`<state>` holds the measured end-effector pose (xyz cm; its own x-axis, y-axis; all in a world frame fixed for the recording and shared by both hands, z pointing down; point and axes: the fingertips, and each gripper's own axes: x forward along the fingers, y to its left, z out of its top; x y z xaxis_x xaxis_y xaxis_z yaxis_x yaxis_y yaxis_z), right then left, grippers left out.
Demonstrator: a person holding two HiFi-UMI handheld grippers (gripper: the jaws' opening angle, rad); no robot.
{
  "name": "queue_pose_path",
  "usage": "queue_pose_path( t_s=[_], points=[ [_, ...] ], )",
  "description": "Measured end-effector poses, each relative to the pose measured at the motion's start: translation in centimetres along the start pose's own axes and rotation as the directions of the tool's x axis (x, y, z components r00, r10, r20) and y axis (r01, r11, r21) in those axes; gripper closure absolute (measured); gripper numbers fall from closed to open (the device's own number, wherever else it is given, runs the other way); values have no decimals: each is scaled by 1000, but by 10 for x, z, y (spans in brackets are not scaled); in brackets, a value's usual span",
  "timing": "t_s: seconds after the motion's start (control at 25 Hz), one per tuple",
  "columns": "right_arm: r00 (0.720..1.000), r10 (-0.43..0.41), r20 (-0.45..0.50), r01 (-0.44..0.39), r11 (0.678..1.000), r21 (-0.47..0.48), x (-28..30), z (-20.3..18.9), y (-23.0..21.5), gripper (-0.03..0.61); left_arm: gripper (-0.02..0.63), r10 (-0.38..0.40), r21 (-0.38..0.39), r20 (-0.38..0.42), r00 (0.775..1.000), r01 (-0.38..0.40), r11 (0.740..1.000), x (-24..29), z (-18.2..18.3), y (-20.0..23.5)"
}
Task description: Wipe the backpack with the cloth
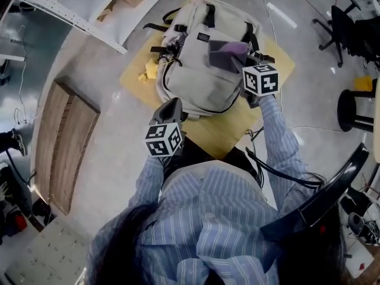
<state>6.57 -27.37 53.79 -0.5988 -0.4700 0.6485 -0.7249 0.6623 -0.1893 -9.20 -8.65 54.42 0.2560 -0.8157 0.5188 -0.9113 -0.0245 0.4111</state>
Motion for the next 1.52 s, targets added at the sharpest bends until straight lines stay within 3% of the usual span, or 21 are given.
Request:
queue_pose_path(
  t_s=[0.36,0.64,0.76,1.08,1.32,1.52],
  points=[
    [992,-128,-13,129,979,161,-82,-68,-62,537,600,-63,51,-34,997,65,997,10,-2,-23],
    [982,-181,-46,187,962,197,-110,-96,-78,537,600,-109,83,-53,993,113,990,16,-3,-41],
    [989,-147,-7,146,975,169,-116,-71,-62,537,600,-122,91,-61,991,127,988,18,-3,-45],
    [985,42,164,-42,999,-9,-72,64,3,537,600,-124,80,-54,991,128,989,21,1,-41],
    [981,133,138,-118,986,-113,12,116,51,537,600,-80,42,-25,997,81,996,16,6,-23],
    [978,173,117,-160,981,-111,71,135,83,537,600,-22,6,-26,999,22,1000,7,-1,1]
  ],
)
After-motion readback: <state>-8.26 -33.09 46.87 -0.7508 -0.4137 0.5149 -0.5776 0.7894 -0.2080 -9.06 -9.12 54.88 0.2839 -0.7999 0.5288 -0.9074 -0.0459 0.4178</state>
